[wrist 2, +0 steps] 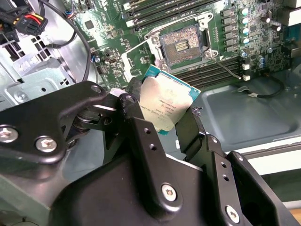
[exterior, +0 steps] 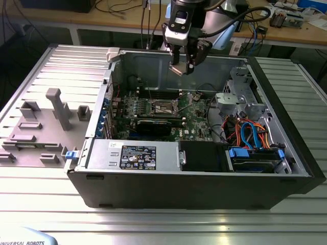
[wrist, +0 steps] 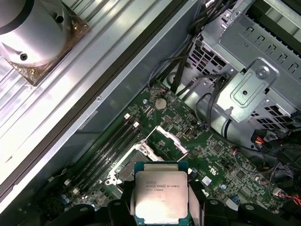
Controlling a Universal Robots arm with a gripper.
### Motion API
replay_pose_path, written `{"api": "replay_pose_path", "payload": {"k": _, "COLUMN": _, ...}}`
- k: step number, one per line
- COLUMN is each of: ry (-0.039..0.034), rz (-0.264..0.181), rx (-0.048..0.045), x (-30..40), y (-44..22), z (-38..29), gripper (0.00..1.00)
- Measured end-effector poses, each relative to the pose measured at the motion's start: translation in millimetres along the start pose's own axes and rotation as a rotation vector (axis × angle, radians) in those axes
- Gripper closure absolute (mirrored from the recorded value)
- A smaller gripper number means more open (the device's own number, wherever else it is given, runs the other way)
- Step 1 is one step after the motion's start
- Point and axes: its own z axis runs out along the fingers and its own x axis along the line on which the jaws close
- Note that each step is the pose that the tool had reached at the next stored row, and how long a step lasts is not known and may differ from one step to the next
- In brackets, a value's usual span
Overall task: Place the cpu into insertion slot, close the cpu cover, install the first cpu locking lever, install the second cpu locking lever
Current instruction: 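Place the cpu into insertion slot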
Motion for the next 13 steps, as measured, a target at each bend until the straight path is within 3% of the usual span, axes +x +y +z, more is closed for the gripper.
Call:
{"api": "replay_pose_path", "payload": {"k": 8, "ry": -0.0114, "rz": 0.132, "rx": -0.0022, "x": 0.0, "y": 0.0, "z": 0.3, "gripper": 0.46}}
{"api": "replay_pose_path", "payload": {"k": 13, "ry": -0.0116, "rz": 0.135, "rx": -0.0023, "x": 0.0, "y": 0.0, "z": 0.4, "gripper": 0.46}}
